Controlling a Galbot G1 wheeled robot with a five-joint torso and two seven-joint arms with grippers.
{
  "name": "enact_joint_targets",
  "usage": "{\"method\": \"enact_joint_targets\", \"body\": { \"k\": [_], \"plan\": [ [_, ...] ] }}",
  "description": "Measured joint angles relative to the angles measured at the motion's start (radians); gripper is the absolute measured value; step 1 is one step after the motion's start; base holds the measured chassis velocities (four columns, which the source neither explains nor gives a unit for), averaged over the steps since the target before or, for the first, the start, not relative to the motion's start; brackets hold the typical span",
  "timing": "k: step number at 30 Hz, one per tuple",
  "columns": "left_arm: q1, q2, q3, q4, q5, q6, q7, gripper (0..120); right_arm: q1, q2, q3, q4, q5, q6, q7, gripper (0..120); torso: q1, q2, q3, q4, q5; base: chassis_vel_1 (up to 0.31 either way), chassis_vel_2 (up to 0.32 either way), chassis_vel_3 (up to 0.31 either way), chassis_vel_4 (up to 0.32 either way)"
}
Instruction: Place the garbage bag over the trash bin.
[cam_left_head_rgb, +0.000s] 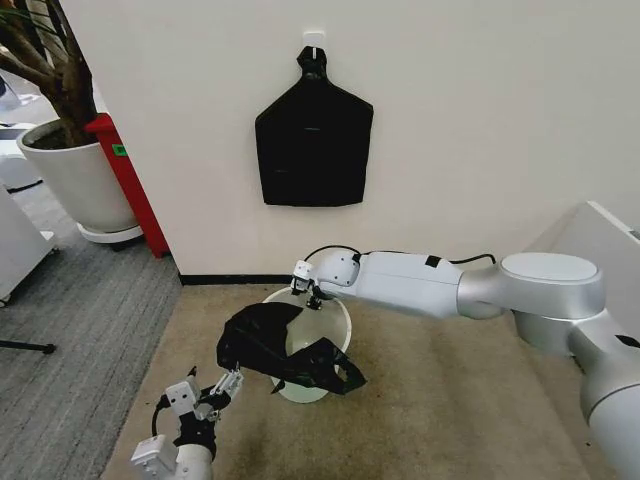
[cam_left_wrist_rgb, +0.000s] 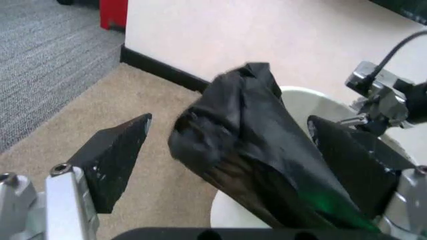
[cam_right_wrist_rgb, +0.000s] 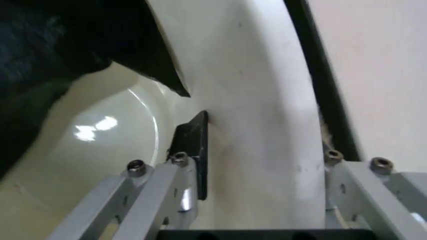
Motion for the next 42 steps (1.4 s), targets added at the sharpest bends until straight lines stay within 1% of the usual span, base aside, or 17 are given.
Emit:
{"method": "enact_joint_targets", "body": {
  "k": [1,3,5,8,9,11,15,16,21,22,25,27,28,33,37,39,42],
  "plan": [
    [0.000,0.000,0.000,0.000,0.000,0.000,0.000,91,0.000,0.000,0.000,0.000,0.000,0.000,0.000,24,0.000,0.000,0.000,0.0000,0.0000,0.000,0.000,0.000,0.000],
    [0.001,0.000,0.000,0.000,0.000,0.000,0.000,91,-0.013,-0.017,0.016,0.031,0.097,-0.002,0.080,20,0.000,0.000,0.000,0.0000,0.0001,0.000,0.000,0.000,0.000],
    [0.000,0.001,0.004,0.002,0.003,0.000,0.000,91,-0.036,-0.051,0.041,0.088,0.287,-0.003,0.251,16,0.000,0.000,0.000,0.0000,0.0002,0.000,0.000,0.000,0.000],
    [-0.006,0.001,0.009,0.008,0.004,0.000,-0.001,91,-0.065,-0.077,0.080,0.138,0.425,-0.003,0.415,16,0.000,0.000,0.000,0.0002,0.0003,0.000,0.000,0.000,0.000],
    [-0.006,0.001,0.009,0.008,0.004,0.000,-0.001,91,-0.065,-0.077,0.080,0.138,0.425,-0.003,0.415,16,0.000,0.000,0.000,0.0002,0.0003,0.000,0.000,0.000,0.000],
    [-0.009,0.002,0.012,0.009,0.004,0.001,-0.001,91,-0.089,-0.088,0.118,0.169,0.514,-0.004,0.531,15,0.000,0.000,0.000,0.0003,0.0003,0.000,0.000,0.000,0.000],
    [-0.010,0.001,0.014,0.013,0.008,0.001,-0.001,91,-0.161,-0.109,0.241,0.222,0.659,-0.005,0.764,9,0.000,0.000,0.000,0.0004,0.0001,0.000,0.000,0.000,0.000],
    [-0.010,0.001,0.014,0.013,0.008,0.001,-0.001,91,-0.161,-0.109,0.241,0.222,0.659,-0.005,0.764,9,0.000,0.000,0.000,0.0004,0.0001,0.000,0.000,0.000,0.000],
    [-0.014,-0.004,0.016,0.020,0.016,0.000,-0.001,91,-0.258,-0.118,0.409,0.251,0.790,-0.005,1.012,3,0.000,0.000,0.000,0.0008,0.0005,0.000,0.000,0.000,0.000],
    [-0.014,-0.004,0.016,0.020,0.016,0.000,-0.001,91,-0.258,-0.118,0.409,0.251,0.790,-0.005,1.012,3,0.000,0.000,0.000,0.0008,0.0005,0.000,0.000,0.000,0.000],
    [-0.020,-0.004,0.017,0.026,0.016,0.001,-0.001,91,-0.296,-0.154,0.460,0.285,0.836,-0.004,1.113,3,0.000,0.000,0.000,0.0002,0.0004,0.000,0.000,0.000,0.000],
    [-0.024,-0.002,0.016,0.033,0.015,0.002,-0.001,91,-0.314,-0.213,0.466,0.340,0.860,-0.004,1.152,3,0.000,0.000,0.000,0.0005,0.0005,0.000,0.000,0.000,0.000],
    [-0.024,-0.002,0.016,0.033,0.015,0.002,-0.001,91,-0.314,-0.213,0.466,0.340,0.860,-0.004,1.152,3,0.000,0.000,0.000,0.0005,0.0005,0.000,0.000,0.000,0.000],
    [-0.039,-0.004,0.019,0.055,0.015,0.003,-0.001,91,-0.385,-0.374,0.507,0.478,0.864,-0.004,1.161,3,0.000,0.000,0.000,-0.0004,0.0005,0.000,0.000,0.000,0.000],
    [-0.050,-0.007,0.030,0.071,0.017,0.008,-0.001,91,-0.451,-0.387,0.555,0.515,0.839,-0.003,1.164,3,0.000,0.000,0.000,-0.0005,0.0003,0.000,0.000,0.000,0.000],
    [-0.054,-0.008,0.035,0.073,0.018,0.014,-0.001,91,-0.490,-0.376,0.585,0.527,0.834,-0.003,1.177,3,0.000,0.000,0.000,-0.0005,-0.0004,0.000,0.000,0.000,0.000],
    [-0.057,-0.010,0.035,0.072,0.019,0.018,-0.001,91,-0.521,-0.357,0.599,0.535,0.829,-0.003,1.191,3,0.000,0.000,0.000,-0.0001,0.0002,0.000,0.000,0.000,0.000]
  ]
}}
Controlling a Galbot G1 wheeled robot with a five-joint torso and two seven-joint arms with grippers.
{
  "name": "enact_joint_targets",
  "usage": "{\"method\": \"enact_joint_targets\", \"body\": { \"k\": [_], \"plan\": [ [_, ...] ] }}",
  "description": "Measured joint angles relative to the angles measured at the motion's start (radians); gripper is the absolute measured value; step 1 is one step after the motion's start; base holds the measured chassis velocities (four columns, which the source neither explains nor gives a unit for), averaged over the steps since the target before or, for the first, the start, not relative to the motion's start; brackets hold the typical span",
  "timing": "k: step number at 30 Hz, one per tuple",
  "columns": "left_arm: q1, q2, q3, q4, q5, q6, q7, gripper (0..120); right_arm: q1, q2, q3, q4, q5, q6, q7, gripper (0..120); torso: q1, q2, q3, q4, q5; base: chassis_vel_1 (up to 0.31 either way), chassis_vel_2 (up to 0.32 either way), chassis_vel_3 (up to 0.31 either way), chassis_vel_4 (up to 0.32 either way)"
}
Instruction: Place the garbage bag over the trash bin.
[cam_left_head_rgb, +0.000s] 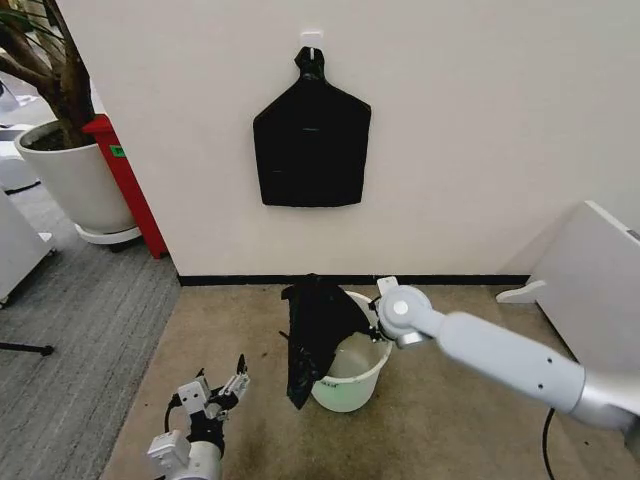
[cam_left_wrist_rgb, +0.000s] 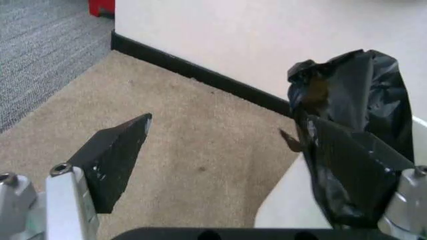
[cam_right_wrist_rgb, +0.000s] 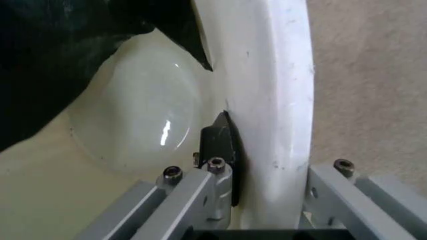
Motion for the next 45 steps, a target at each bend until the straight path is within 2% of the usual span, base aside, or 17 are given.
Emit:
{"method": "enact_joint_targets", "body": {
  "k": [9,11,13,17,18,20,23,26,27,30,33,34,36,40,41,44,45],
  "plan": [
    [-0.001,0.018,-0.018,-0.008,-0.004,0.001,-0.001,91,-0.003,0.012,-0.038,0.019,-0.040,0.001,-0.011,4,0.000,0.000,0.000,0.0004,-0.0002,0.000,0.000,0.000,0.000],
    [-0.007,0.022,-0.013,0.001,-0.004,0.004,-0.001,91,-0.002,0.011,-0.021,0.036,-0.043,-0.001,-0.015,15,0.000,0.000,0.001,0.0005,-0.0001,0.000,0.000,0.000,0.000],
    [-0.009,0.023,-0.010,0.004,-0.005,0.004,-0.001,91,0.001,0.011,-0.017,0.042,-0.042,-0.001,-0.018,16,0.000,0.000,0.001,0.0007,0.0001,0.000,0.000,0.000,0.000],
    [-0.024,0.037,-0.002,0.024,-0.017,0.001,0.002,91,0.036,0.000,-0.009,0.046,-0.062,-0.002,-0.019,31,0.000,0.000,0.001,0.0010,-0.0001,0.000,0.000,0.000,0.000],
    [-0.035,0.050,0.002,0.035,-0.033,-0.003,0.005,91,0.063,-0.009,-0.001,0.046,-0.073,-0.002,-0.020,39,0.000,0.000,0.001,0.0006,0.0003,0.000,0.000,0.000,0.000],
    [-0.042,0.061,0.004,0.044,-0.044,-0.005,0.006,91,0.088,-0.018,0.018,0.055,-0.068,-0.002,-0.021,48,0.000,0.000,0.001,0.0004,0.0002,0.000,0.000,0.000,0.000],
    [-0.046,0.069,0.006,0.050,-0.048,-0.008,0.007,91,0.113,-0.023,0.030,0.065,-0.064,-0.002,-0.026,54,0.000,0.000,0.000,0.0004,0.0000,0.000,0.000,0.000,0.000],
    [-0.061,0.082,0.007,0.063,-0.081,-0.029,0.026,91,0.131,-0.016,0.088,0.102,-0.108,-0.002,-0.065,69,0.000,0.000,0.000,0.0005,-0.0001,0.000,0.000,0.000,0.000],
    [-0.061,0.082,0.007,0.063,-0.081,-0.029,0.026,91,0.131,-0.016,0.088,0.102,-0.108,-0.002,-0.065,69,0.000,0.000,0.000,0.0005,-0.0001,0.000,0.000,0.000,0.000],
    [-0.090,0.109,0.007,0.090,-0.141,-0.081,0.069,91,0.101,0.015,0.117,0.151,-0.359,-0.001,-0.155,79,0.000,0.000,0.000,0.0003,-0.0003,0.000,0.000,0.000,0.000],
    [-0.140,0.178,0.015,0.108,-0.265,-0.120,0.118,91,0.035,0.064,0.130,0.214,-0.724,0.000,-0.306,93,0.000,0.000,0.000,0.0006,-0.0003,0.000,0.000,0.000,0.000],
    [-0.140,0.178,0.015,0.108,-0.265,-0.120,0.118,91,0.035,0.064,0.130,0.214,-0.724,0.000,-0.306,93,0.000,0.000,0.000,0.0006,-0.0003,0.000,0.000,0.000,0.000],
    [-0.165,0.207,0.018,0.109,-0.313,-0.123,0.131,90,0.010,0.091,0.139,0.234,-0.823,0.000,-0.333,98,0.000,0.000,0.000,0.0004,-0.0003,0.000,0.000,0.000,0.000],
    [-0.222,0.266,0.021,0.129,-0.419,-0.143,0.219,90,-0.066,0.132,0.158,0.253,-1.202,0.002,-0.570,100,0.000,0.000,0.000,0.0004,-0.0004,0.000,0.000,0.000,0.000],
    [-0.222,0.266,0.021,0.129,-0.419,-0.143,0.219,90,-0.066,0.132,0.158,0.253,-1.202,0.002,-0.570,100,0.000,0.000,0.000,0.0004,-0.0004,0.000,0.000,0.000,0.000],
    [-0.278,0.293,0.027,0.177,-0.471,-0.160,0.284,90,-0.113,0.177,0.184,0.223,-1.445,0.009,-0.730,100,0.000,0.000,0.000,0.0000,-0.0005,0.000,0.000,0.000,0.000],
    [-0.282,0.295,0.027,0.181,-0.474,-0.161,0.286,90,-0.114,0.180,0.184,0.221,-1.450,0.011,-0.732,100,0.000,0.000,0.000,0.0000,-0.0005,0.000,0.000,0.000,0.000]
  ]
}}
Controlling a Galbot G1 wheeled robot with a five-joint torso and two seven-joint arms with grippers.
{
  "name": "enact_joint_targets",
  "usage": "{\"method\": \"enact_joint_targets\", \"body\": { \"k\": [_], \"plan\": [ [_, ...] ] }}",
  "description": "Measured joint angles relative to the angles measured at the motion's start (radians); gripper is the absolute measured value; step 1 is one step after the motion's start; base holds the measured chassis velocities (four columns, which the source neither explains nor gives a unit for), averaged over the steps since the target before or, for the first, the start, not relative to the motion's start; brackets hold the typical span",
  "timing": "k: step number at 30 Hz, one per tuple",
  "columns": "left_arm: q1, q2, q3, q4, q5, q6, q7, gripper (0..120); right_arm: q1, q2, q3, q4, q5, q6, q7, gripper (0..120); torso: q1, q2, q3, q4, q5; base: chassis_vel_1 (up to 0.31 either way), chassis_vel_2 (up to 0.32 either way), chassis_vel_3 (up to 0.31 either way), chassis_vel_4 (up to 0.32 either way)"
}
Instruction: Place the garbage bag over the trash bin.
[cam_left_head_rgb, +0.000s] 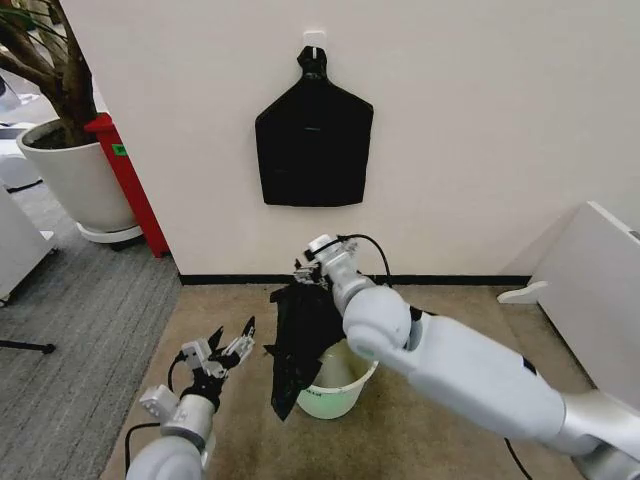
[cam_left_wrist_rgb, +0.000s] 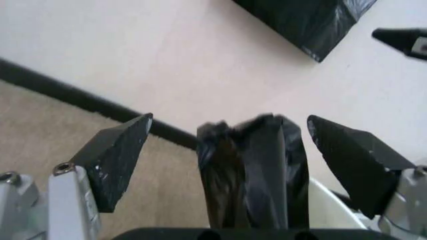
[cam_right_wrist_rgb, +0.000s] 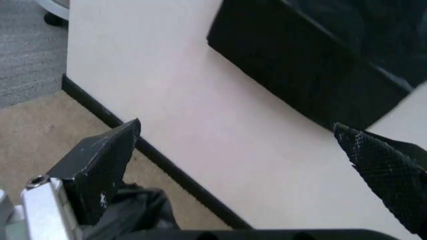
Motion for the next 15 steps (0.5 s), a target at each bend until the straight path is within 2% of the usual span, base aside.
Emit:
{"method": "enact_joint_targets", "body": {
  "k": [2,6,8,11,12,15],
  "plan": [
    [-0.050,0.012,0.005,0.034,-0.027,0.002,0.010,90,-0.003,0.039,-0.012,-0.021,0.011,0.001,0.011,100,0.000,0.000,0.000,0.0004,-0.0001,0.000,0.000,0.000,0.000],
    [-0.065,0.020,0.004,0.050,-0.022,0.012,0.000,90,0.003,0.060,-0.037,-0.040,0.061,-0.005,0.045,100,0.000,0.000,0.000,0.0003,-0.0002,0.000,0.000,0.000,0.000],
    [-0.051,0.026,-0.010,0.050,-0.008,0.016,-0.008,90,0.009,0.069,-0.062,-0.047,0.131,-0.007,0.107,100,0.000,0.000,0.000,0.0002,-0.0002,0.000,0.000,0.000,0.000],
    [-0.032,0.030,-0.031,0.051,0.023,0.013,-0.019,90,0.007,0.094,-0.097,-0.063,0.310,-0.008,0.261,100,0.000,0.000,0.000,0.0005,0.0001,0.000,0.000,0.000,0.000],
    [-0.032,0.030,-0.031,0.051,0.023,0.013,-0.019,90,0.007,0.094,-0.097,-0.063,0.310,-0.008,0.261,100,0.000,0.000,0.000,0.0005,0.0001,0.000,0.000,0.000,0.000],
    [-0.028,0.030,-0.038,0.056,0.035,0.009,-0.034,90,0.000,0.114,-0.119,-0.088,0.479,-0.008,0.388,100,0.000,0.000,0.000,0.0004,0.0002,0.000,0.000,0.000,0.000]
  ]
}}
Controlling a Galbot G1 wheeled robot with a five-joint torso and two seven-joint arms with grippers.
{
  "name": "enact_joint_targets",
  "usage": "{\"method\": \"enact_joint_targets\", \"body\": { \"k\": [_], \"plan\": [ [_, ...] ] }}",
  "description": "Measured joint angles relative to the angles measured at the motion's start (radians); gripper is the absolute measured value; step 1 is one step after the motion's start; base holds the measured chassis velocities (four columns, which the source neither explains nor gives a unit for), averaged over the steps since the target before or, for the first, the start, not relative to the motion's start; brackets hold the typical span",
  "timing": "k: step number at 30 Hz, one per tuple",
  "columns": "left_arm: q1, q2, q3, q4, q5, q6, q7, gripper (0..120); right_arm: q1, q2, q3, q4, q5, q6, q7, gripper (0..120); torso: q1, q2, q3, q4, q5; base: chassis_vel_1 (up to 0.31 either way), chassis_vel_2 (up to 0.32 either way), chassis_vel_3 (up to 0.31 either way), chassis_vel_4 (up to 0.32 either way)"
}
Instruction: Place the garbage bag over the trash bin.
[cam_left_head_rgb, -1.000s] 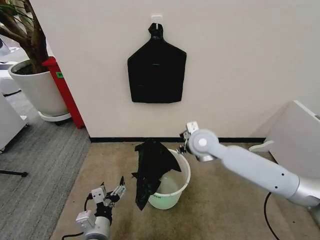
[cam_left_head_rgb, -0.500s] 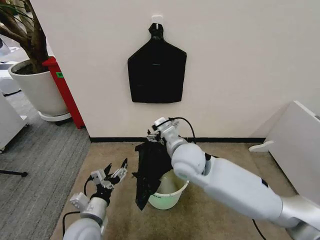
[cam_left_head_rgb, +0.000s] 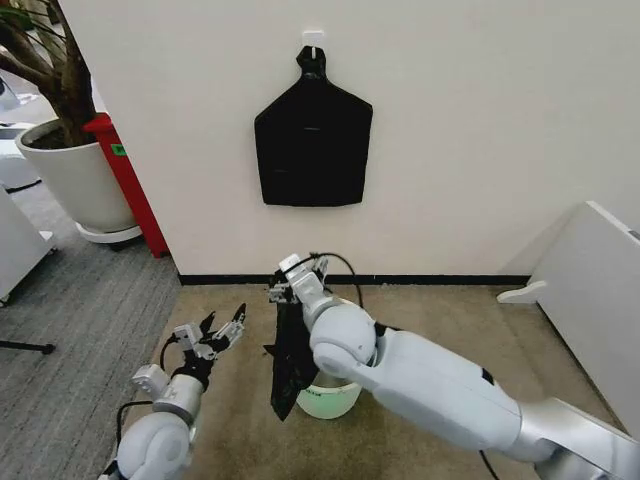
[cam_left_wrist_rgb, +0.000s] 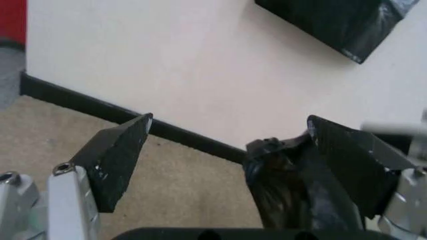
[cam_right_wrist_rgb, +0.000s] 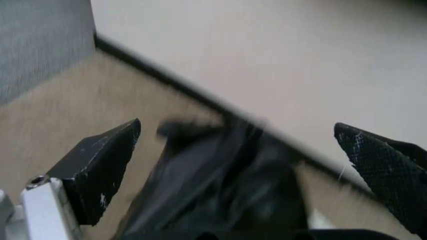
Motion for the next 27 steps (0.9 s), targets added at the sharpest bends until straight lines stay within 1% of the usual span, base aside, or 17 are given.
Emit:
{"method": "enact_joint_targets", "body": {
  "k": [1,2,4,8,13,15,19,21,22,23,24,27],
  "plan": [
    [-0.002,-0.004,0.000,0.002,0.003,-0.002,-0.004,90,0.000,0.009,-0.007,-0.005,0.083,0.000,0.056,100,0.000,0.000,0.000,-0.0001,0.0001,0.000,0.000,0.000,0.000],
    [-0.003,-0.008,0.000,0.002,0.005,-0.003,-0.005,90,-0.001,0.017,-0.009,-0.010,0.136,0.000,0.090,100,0.000,0.000,0.000,-0.0001,0.0001,0.000,0.000,0.000,0.000],
    [-0.005,-0.017,0.001,0.002,0.008,-0.004,-0.006,90,-0.002,0.025,-0.016,-0.018,0.176,0.000,0.119,100,0.000,0.000,0.000,-0.0001,0.0001,0.000,0.000,0.000,0.000],
    [-0.004,-0.032,0.005,0.004,0.019,-0.006,-0.008,90,-0.010,0.027,-0.035,-0.023,0.208,0.000,0.146,100,0.000,0.000,0.000,-0.0001,0.0000,0.000,0.000,0.000,0.000],
    [0.000,-0.040,0.008,0.007,0.028,-0.008,-0.008,90,-0.035,0.032,-0.040,-0.031,0.199,0.000,0.149,100,0.000,0.000,0.000,-0.0001,0.0001,0.000,0.000,0.000,0.000],
    [0.000,-0.041,0.010,0.008,0.030,-0.008,-0.008,90,-0.042,0.033,-0.040,-0.034,0.193,0.000,0.147,94,0.000,0.000,0.000,-0.0001,0.0002,0.000,0.000,0.000,0.000],
    [-0.003,-0.050,0.014,0.015,0.034,-0.009,-0.008,90,-0.052,0.034,-0.044,-0.035,0.185,0.000,0.142,76,0.000,0.000,0.000,-0.0002,0.0001,0.000,0.000,0.000,0.000],
    [-0.004,-0.051,0.015,0.015,0.035,-0.010,-0.008,90,-0.053,0.036,-0.045,-0.037,0.183,0.000,0.142,74,0.000,0.000,0.000,-0.0002,0.0001,0.000,0.000,0.000,0.000],
    [-0.004,-0.054,0.017,0.015,0.036,-0.010,-0.008,90,-0.056,0.039,-0.047,-0.039,0.178,0.001,0.139,68,0.000,0.000,0.000,-0.0001,0.0002,0.000,0.000,0.000,0.000],
    [-0.004,-0.054,0.017,0.015,0.036,-0.010,-0.008,90,-0.056,0.040,-0.047,-0.039,0.177,0.000,0.138,67,0.000,0.000,0.000,-0.0001,0.0002,0.000,0.000,0.000,0.000],
    [-0.004,-0.055,0.018,0.015,0.037,-0.010,-0.008,90,-0.056,0.041,-0.052,-0.041,0.174,0.001,0.135,59,0.000,0.000,0.000,-0.0001,0.0001,0.000,0.000,0.000,0.000],
    [-0.004,-0.055,0.017,0.013,0.038,-0.011,-0.008,90,-0.055,0.047,-0.061,-0.046,0.169,0.001,0.132,46,0.000,0.000,0.000,-0.0001,0.0001,0.000,0.000,0.000,0.000]
  ]
}}
